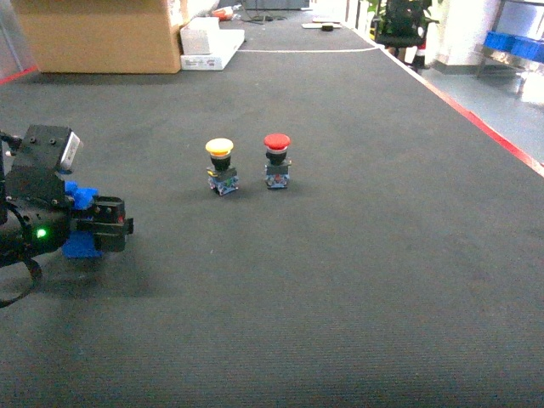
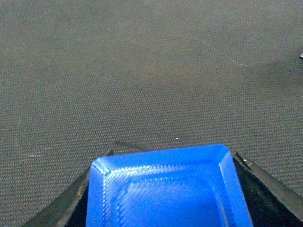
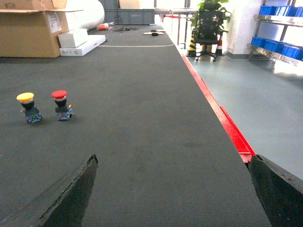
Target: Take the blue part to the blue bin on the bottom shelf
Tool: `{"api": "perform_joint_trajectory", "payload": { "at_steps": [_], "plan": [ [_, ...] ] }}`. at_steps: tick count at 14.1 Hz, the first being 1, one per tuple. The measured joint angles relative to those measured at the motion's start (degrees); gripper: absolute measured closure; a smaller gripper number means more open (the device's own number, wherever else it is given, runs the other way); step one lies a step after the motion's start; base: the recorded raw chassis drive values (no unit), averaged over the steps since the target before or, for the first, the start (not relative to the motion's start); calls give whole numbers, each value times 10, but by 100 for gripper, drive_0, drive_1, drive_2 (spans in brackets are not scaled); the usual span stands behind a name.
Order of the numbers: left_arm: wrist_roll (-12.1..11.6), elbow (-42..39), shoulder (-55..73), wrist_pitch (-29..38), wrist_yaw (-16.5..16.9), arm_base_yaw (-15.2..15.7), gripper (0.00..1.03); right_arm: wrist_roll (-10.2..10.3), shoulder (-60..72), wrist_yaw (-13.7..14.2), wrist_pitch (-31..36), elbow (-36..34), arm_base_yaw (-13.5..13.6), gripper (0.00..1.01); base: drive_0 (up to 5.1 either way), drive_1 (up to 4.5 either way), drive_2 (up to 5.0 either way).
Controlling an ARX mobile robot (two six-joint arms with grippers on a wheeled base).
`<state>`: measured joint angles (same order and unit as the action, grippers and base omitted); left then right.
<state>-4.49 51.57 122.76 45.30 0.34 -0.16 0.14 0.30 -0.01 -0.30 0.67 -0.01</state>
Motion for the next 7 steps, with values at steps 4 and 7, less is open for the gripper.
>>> {"api": "perform_joint_trajectory", "payload": {
  "at_steps": [4,7],
  "plan": [
    [2,-6,-1,15,2,6,59,0,0,0,0,0,0,3,0,0,0],
    [68,-125,-87,65,-2,15,59,0,0,0,0,0,0,3,0,0,0]
  ]
}}
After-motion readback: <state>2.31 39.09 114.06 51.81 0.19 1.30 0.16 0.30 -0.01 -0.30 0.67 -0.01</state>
